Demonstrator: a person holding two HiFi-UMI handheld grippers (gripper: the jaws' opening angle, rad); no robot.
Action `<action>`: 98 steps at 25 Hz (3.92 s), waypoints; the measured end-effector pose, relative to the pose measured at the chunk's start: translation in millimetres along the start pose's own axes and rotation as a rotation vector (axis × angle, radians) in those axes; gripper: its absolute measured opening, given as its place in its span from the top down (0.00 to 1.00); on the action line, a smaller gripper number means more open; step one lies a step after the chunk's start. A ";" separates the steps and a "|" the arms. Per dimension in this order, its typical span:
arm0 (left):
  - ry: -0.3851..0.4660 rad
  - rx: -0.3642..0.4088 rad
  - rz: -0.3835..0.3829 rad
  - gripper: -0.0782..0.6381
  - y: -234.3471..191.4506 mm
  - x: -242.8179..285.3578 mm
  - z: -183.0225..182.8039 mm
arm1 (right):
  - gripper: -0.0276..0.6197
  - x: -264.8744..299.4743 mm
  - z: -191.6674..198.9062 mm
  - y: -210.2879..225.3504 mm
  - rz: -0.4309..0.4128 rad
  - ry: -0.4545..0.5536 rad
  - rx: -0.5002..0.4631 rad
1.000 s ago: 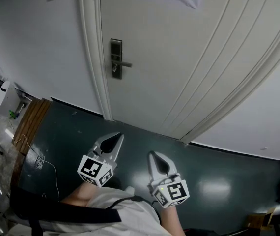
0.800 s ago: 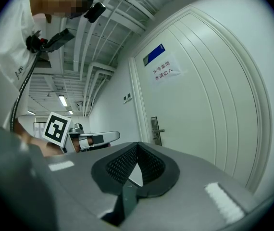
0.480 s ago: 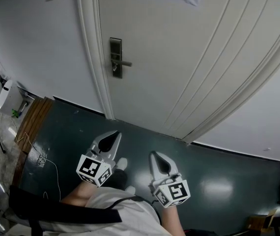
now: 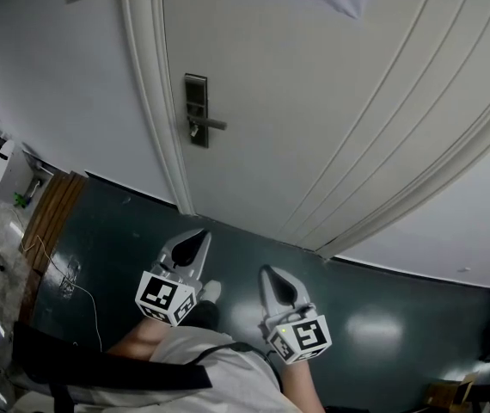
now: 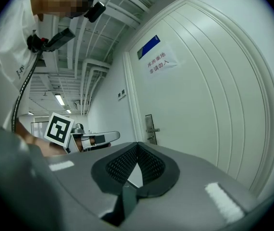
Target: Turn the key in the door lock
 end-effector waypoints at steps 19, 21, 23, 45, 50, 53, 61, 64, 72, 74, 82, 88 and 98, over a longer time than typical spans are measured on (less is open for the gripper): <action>-0.052 0.040 0.000 0.89 -163.5 108.4 -7.0 | 0.94 174.9 -38.5 32.3 0.023 -0.015 -0.027; -0.055 0.043 -0.004 0.88 -177.8 115.8 -4.3 | 0.94 190.5 -38.4 32.9 0.020 -0.018 -0.031; -0.057 0.046 -0.010 0.88 -190.2 122.3 -2.0 | 0.94 204.5 -37.9 33.5 0.015 -0.025 -0.034; -0.121 0.161 -0.166 0.85 -214.0 165.5 5.2 | 0.94 264.3 -55.4 70.6 -0.196 -0.056 -0.048; -0.178 0.284 -0.220 0.84 -217.0 171.4 13.7 | 0.94 268.4 -57.7 77.8 -0.264 -0.070 -0.049; -0.258 0.419 -0.241 0.84 -227.3 175.0 35.0 | 0.94 269.9 -57.1 77.0 -0.312 -0.078 -0.059; -0.441 0.688 -0.288 0.72 -270.4 189.6 71.3 | 0.94 280.9 -46.4 77.1 -0.376 -0.110 -0.091; -0.498 0.808 -0.308 0.67 -286.7 195.3 79.1 | 0.94 287.8 -40.4 77.4 -0.372 -0.122 -0.103; -0.639 1.040 -0.279 0.60 -319.2 210.6 103.3 | 0.94 298.3 -27.8 69.7 -0.374 -0.147 -0.123; -0.647 1.069 -0.285 0.60 -324.9 213.6 103.5 | 0.94 298.4 -26.9 68.7 -0.373 -0.149 -0.124; -0.650 1.080 -0.296 0.65 -331.1 226.0 108.3 | 0.94 300.4 -21.6 70.7 -0.349 -0.163 -0.120; -0.649 1.091 -0.328 0.73 -336.7 229.5 109.1 | 0.94 300.8 -20.3 72.6 -0.337 -0.167 -0.122; -0.589 0.907 -0.384 0.82 -337.8 229.1 105.0 | 0.94 302.1 -21.3 75.2 -0.312 -0.162 -0.116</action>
Point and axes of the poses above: the fingertips, and each gripper's own axes: x forward along the fingers, y to its right, z out of its underside, the point moved 1 cm from there along -x, backward along the fingers, and after that the axes turned 6 degrees about z, right-handed, at the moved point
